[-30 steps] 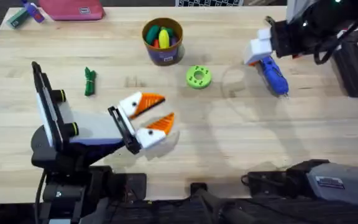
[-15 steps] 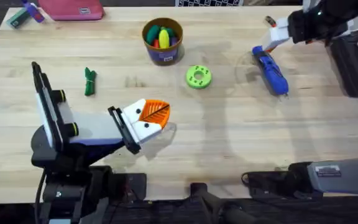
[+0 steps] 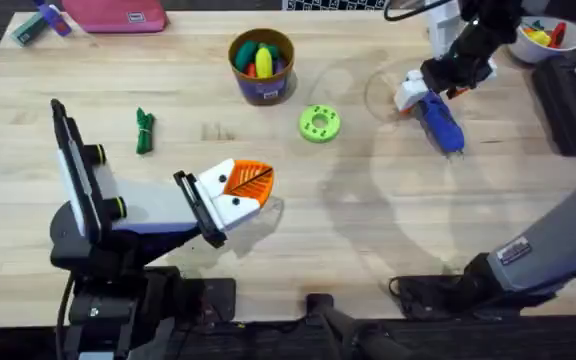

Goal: Pick up the gripper from the table and insert it into the empty holder that is missing its gripper. Then pick up a screw, insert it into the mounting hole, and use the screwdriver to tighten it. Finally, clean up the table by picking up the vegetable and placing it into the bucket.

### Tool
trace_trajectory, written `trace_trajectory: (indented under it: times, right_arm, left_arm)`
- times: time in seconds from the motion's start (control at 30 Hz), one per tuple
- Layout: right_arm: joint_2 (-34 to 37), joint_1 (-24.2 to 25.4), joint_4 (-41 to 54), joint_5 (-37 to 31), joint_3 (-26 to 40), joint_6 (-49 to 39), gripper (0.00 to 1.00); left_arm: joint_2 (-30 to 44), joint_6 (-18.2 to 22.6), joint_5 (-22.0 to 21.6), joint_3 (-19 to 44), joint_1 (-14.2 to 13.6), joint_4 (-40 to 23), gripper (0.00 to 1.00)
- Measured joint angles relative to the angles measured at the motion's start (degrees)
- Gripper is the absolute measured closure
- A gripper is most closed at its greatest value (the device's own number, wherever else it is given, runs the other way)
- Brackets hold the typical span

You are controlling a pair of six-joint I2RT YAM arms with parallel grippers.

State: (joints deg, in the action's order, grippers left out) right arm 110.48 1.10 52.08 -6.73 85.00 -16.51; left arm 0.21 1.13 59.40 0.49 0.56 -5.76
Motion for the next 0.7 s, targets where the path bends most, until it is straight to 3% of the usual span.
trace_trajectory:
  times: [0.47, 0.57, 0.63, 0.7]
  right_arm:
    - [5.27, 3.26, -3.67, 1.05, 1.52, -1.70, 0.013]
    - [5.27, 3.15, -4.08, 1.19, 1.53, -1.89, 0.159]
    - [5.32, 3.18, -4.42, 1.20, 1.52, -1.95, 0.345]
    - [5.44, 3.21, -4.74, 0.97, 1.52, -1.98, 0.613]
  left_arm:
    - [0.00, 0.00, 0.00, 0.00, 0.00, 0.00, 0.990]
    - [0.00, 0.00, 0.00, 0.00, 0.00, 0.00, 0.990]
    - [0.00, 0.00, 0.00, 0.00, 0.00, 0.00, 0.990]
    - [0.00, 0.00, 0.00, 0.00, 0.00, 0.00, 0.990]
